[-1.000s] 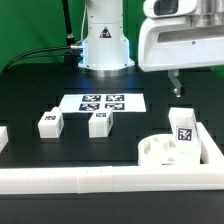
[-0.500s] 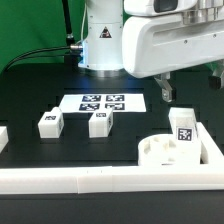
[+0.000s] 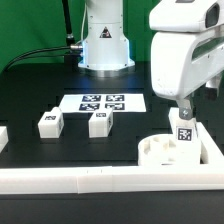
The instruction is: Assemble stool
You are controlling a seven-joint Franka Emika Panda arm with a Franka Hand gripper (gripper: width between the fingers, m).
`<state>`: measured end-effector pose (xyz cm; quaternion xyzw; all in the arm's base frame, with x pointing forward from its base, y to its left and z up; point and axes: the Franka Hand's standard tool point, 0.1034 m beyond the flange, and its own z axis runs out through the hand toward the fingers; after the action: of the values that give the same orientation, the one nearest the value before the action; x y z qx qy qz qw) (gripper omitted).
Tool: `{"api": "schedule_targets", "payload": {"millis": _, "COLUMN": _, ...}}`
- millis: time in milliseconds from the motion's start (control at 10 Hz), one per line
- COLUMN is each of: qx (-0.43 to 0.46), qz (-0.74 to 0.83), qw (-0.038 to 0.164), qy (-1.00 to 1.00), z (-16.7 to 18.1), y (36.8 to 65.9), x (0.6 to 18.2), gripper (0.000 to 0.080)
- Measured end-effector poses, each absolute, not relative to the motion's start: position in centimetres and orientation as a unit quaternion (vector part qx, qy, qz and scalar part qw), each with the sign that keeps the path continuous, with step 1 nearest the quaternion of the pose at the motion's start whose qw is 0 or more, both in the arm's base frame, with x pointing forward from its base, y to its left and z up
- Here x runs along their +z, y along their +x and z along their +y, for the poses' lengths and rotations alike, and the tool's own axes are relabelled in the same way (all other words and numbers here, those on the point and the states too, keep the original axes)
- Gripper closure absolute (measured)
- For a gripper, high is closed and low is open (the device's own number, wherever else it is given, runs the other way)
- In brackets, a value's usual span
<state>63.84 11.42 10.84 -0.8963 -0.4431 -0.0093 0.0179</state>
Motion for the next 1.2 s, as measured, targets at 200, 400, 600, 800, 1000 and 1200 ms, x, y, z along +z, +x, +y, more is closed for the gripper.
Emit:
{"api": "schedule_targets", "payload": {"millis": 200, "qx": -0.009, "qz": -0.492, "qw": 0.015, "qy": -0.870, "z": 11.2, "y": 63.8, "x": 10.7, "gripper": 0.0151}}
{"api": "schedule_targets", "payload": {"millis": 400, "qx": 0.001, "qz": -0.516, "qw": 0.021, "qy": -0.856, "z": 11.6, "y": 63.3, "x": 9.4, "gripper": 0.0151}}
{"api": "schedule_targets", "payload": {"millis": 600, "qx": 0.000, "qz": -0.529, "qw": 0.020, "qy": -0.848, "z": 12.3, "y": 62.7, "x": 8.4, "gripper": 0.0151}}
{"api": "schedule_targets", "payload": {"millis": 800, "qx": -0.001, "qz": -0.527, "qw": 0.020, "qy": -0.850, "z": 11.8, "y": 62.1, "x": 7.4, "gripper": 0.0151}}
{"api": "schedule_targets", "payload": {"millis": 1000, "qx": 0.001, "qz": -0.524, "qw": 0.020, "qy": -0.851, "z": 11.4, "y": 62.1, "x": 7.3, "gripper": 0.0151}}
{"api": "schedule_targets", "payload": {"millis": 1200, "qx": 0.000, "qz": -0.520, "qw": 0.019, "qy": -0.854, "z": 10.9, "y": 62.2, "x": 7.4, "gripper": 0.0151}}
